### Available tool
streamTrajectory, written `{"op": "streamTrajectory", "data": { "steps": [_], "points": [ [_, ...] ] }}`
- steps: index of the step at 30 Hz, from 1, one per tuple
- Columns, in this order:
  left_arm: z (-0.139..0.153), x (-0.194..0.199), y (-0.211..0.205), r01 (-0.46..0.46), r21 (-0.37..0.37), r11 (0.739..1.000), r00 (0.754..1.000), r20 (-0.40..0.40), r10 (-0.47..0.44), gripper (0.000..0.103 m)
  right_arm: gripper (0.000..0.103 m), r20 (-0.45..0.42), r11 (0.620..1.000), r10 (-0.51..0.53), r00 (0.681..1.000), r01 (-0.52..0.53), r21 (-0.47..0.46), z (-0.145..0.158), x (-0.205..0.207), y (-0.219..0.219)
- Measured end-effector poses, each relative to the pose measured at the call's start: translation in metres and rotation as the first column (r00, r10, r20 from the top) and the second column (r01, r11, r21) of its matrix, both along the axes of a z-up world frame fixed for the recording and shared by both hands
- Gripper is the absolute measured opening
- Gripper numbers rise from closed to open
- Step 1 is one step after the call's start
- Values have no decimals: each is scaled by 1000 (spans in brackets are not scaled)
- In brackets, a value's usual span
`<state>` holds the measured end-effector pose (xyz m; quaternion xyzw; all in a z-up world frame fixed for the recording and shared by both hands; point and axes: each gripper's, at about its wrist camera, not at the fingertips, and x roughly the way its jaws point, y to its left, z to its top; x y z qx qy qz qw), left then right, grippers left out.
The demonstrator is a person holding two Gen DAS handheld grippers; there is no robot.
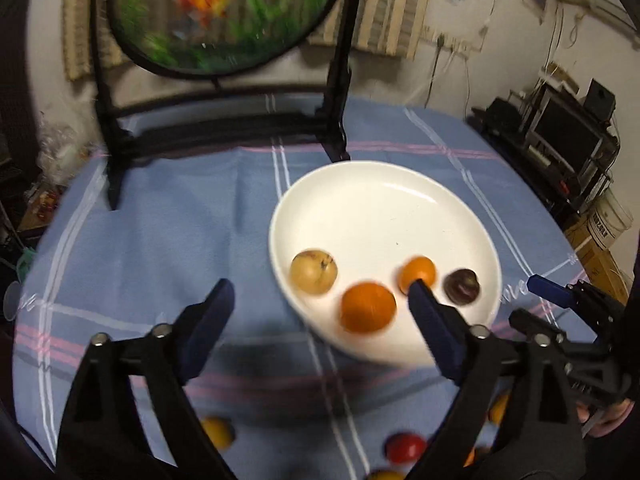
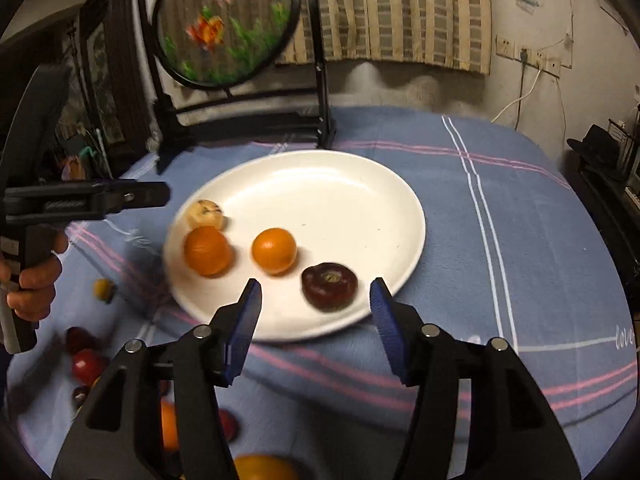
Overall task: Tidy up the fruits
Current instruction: 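Carry the plum and pale fruit onto the white plate and release both, then grasp a tan round fruit with the right gripper while the left gripper grasps an orange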
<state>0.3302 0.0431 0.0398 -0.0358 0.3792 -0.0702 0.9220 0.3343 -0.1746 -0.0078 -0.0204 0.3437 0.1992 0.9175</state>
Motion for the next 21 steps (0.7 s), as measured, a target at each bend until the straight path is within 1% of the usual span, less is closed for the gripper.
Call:
{"op": "streamTrajectory", "data": {
  "steps": [3,4,5,7,10,12,14,17,21],
  "points": [
    [0,-45,2,-4,22,1000,1000,28,3,97,57,16,999,31,999,-31,24,5,-32,-6],
    [-4,-65,2,1,17,1000,999,37,-1,97,57,21,999,44,999,-44,22,5,-41,-6],
    [-8,-79,3,7,10,1000,999,42,-8,98,57,30,998,67,997,-68,10,3,-55,-6],
    [-18,-108,0,21,4,1000,999,46,-22,98,57,44,995,96,994,-96,-8,1,-70,-4],
    [-35,-144,-5,52,-6,999,997,62,-52,99,57,28,988,154,988,-153,-35,-9,-90,-1],
    [-45,-160,-13,60,21,998,997,46,-61,99,57,3,980,192,981,-192,-50,-14,-102,3],
    [-50,-173,-20,101,28,995,993,53,-102,99,57,-6,968,245,969,-245,-59,-13,-114,6],
    [-57,-187,-36,180,35,983,983,32,-181,99,57,-9,951,301,953,-301,-72,-9,-130,9],
    [-61,-200,-49,221,86,972,974,40,-225,99,57,-16,924,371,928,-371,-87,-9,-146,12]
  ]
}}
